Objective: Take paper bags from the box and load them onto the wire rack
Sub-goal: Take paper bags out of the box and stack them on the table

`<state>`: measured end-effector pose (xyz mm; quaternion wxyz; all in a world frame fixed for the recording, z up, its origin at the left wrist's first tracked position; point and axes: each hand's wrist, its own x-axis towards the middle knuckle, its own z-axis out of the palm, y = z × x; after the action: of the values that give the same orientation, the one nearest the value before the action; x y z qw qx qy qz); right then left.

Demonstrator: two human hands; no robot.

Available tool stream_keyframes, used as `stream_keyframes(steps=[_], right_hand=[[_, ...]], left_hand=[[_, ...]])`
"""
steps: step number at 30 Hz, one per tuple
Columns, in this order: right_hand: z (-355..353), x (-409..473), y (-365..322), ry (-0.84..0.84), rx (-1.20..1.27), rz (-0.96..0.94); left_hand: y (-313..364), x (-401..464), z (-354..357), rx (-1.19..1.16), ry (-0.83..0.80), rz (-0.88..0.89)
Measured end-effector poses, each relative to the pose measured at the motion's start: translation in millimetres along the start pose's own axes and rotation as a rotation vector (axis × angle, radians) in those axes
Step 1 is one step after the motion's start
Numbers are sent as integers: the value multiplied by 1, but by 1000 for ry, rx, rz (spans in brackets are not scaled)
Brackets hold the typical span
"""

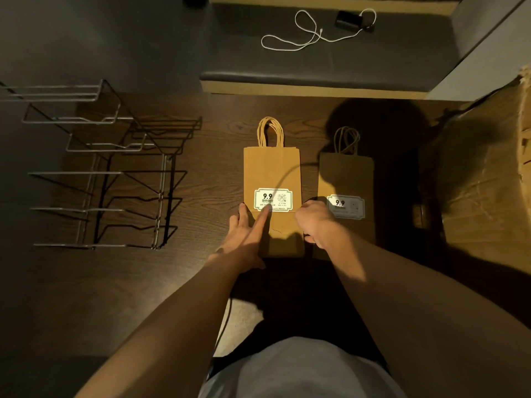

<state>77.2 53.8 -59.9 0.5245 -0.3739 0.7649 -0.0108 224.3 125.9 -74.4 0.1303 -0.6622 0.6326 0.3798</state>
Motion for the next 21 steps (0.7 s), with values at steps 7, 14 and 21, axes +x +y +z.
stream_keyframes(steps=[7,14,21], right_hand=[[-4,-4,6,27,29,-30],[-17,0,8,60,18,-4],[-34,3,17,107,36,42]], left_hand=[[-3,9,4,-278,80,-35],[18,24,-5,-581,211,-153],[39,31,-2,-423,187,-125]])
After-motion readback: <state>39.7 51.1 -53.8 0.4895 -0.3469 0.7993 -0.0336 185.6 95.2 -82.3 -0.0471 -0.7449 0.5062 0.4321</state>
